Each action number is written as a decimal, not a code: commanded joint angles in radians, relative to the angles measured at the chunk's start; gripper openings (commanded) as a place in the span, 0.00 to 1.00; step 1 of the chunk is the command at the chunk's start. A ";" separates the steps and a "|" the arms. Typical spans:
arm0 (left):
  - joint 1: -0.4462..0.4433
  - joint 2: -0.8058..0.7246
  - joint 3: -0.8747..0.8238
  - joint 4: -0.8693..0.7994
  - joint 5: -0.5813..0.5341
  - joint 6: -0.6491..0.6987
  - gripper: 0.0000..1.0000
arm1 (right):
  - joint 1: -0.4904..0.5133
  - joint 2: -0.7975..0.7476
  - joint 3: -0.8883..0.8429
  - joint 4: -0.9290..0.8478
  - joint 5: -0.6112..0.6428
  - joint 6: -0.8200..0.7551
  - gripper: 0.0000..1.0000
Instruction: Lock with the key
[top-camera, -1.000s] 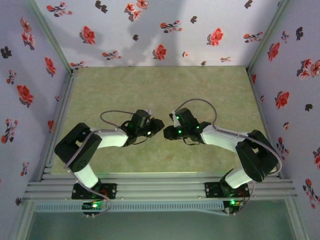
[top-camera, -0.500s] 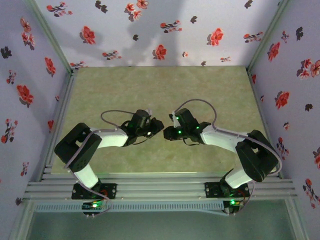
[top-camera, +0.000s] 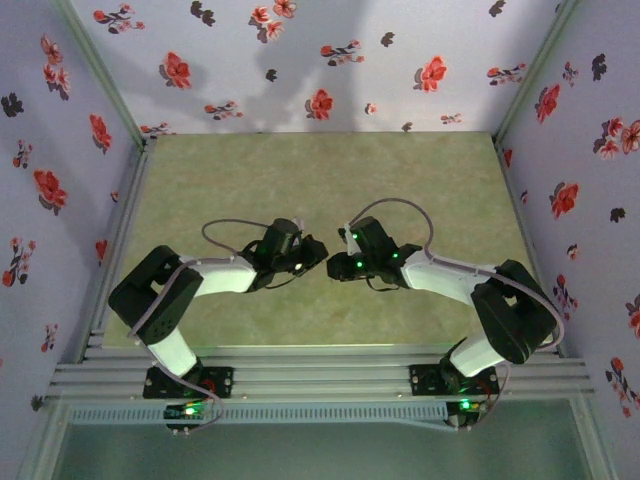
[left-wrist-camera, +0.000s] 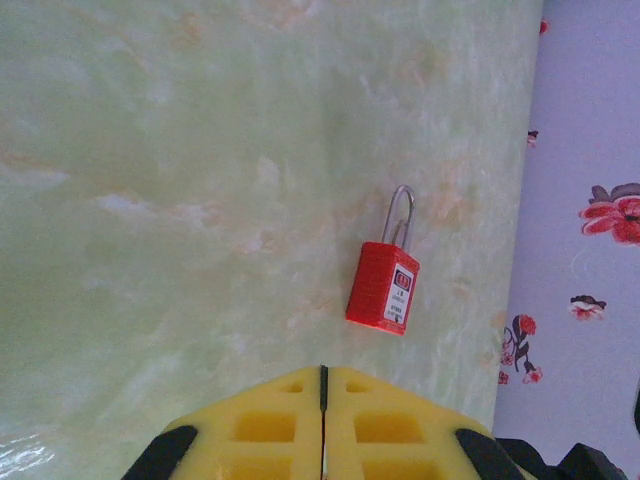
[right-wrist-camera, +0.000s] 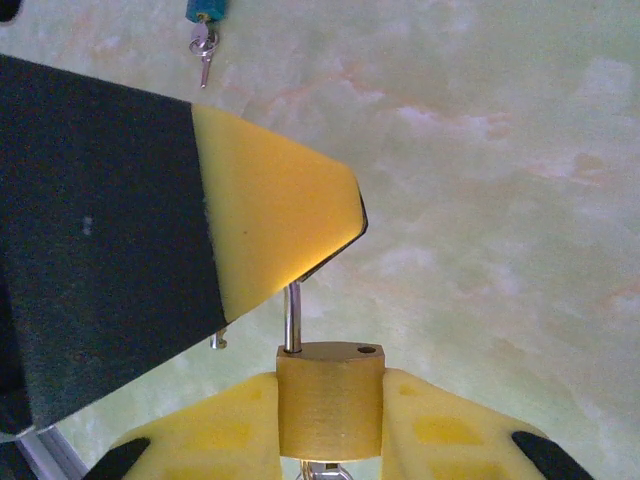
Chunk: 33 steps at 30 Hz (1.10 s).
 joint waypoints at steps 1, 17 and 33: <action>-0.002 -0.036 0.015 -0.026 0.012 0.033 0.00 | 0.005 -0.038 -0.009 0.013 0.013 -0.018 0.27; 0.006 -0.091 -0.008 -0.024 -0.008 0.067 0.00 | 0.005 -0.097 -0.032 0.023 0.018 -0.039 0.46; 0.010 -0.332 -0.114 -0.065 -0.047 0.369 0.00 | -0.017 -0.364 -0.200 0.208 0.053 -0.014 0.71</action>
